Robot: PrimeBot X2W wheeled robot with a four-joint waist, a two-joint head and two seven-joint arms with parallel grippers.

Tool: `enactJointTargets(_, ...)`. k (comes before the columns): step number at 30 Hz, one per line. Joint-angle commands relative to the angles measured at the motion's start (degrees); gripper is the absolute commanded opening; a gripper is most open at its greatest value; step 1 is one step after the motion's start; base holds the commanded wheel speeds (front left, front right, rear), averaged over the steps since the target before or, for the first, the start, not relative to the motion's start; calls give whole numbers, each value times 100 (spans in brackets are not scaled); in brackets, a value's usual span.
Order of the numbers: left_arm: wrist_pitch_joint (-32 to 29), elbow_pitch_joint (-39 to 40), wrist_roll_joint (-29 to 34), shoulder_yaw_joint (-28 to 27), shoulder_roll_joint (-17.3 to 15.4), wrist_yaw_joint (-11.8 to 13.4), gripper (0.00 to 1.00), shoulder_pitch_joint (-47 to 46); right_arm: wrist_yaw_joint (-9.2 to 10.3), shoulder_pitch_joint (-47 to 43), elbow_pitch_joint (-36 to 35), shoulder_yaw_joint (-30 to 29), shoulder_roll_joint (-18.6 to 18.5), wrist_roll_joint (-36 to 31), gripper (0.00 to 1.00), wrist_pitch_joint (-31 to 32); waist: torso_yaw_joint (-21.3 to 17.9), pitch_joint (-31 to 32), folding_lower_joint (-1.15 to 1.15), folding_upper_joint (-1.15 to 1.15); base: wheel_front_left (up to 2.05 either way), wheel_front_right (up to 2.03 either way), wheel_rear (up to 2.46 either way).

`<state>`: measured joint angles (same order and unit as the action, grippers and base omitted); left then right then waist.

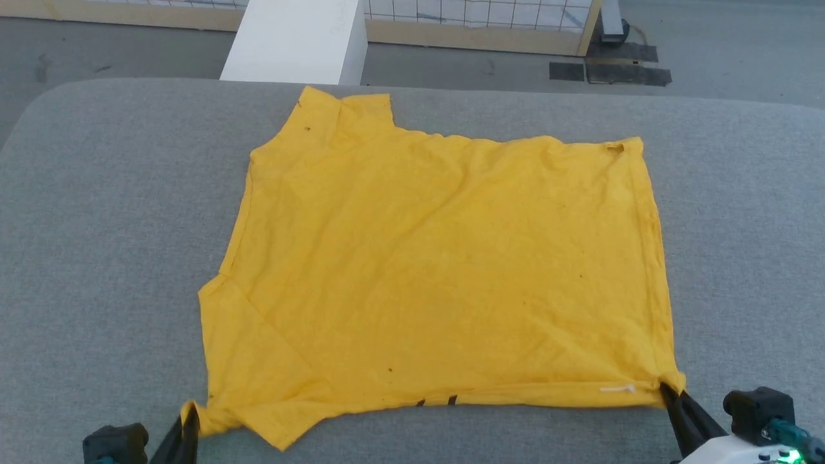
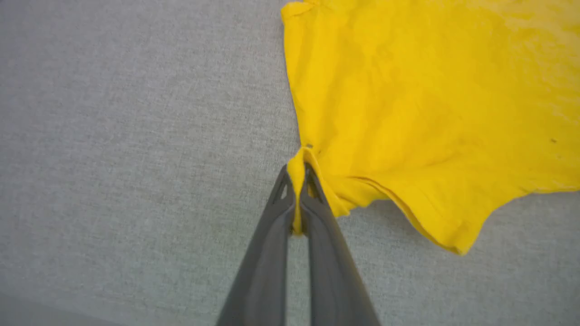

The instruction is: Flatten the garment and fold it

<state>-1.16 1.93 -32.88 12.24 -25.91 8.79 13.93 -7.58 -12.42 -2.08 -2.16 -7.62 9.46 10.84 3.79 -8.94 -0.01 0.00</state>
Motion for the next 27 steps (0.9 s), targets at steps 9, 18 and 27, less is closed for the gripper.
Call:
enactJointTargets(9, 1551, -278, 1044, 148, 546, 198, 0, -1004, 9, 352, 504, 166, 176, -357, 0, -1776, -3, -111, 1, 0, 0, 0, 0)
enactJointTargets(18, 1613, -495, 1572, 72, 515, -98, 0, -2345, 9, 1206, 629, 300, 66, -460, 0, -1847, -72, -362, 1, 0, 0, 0, 0)
enactJointTargets(27, 1262, -1482, 1486, 109, 359, -538, 0, -3608, 9, 1922, 792, 169, -17, -421, 0, -1342, -159, -744, 1, 0, 0, 0, 0)
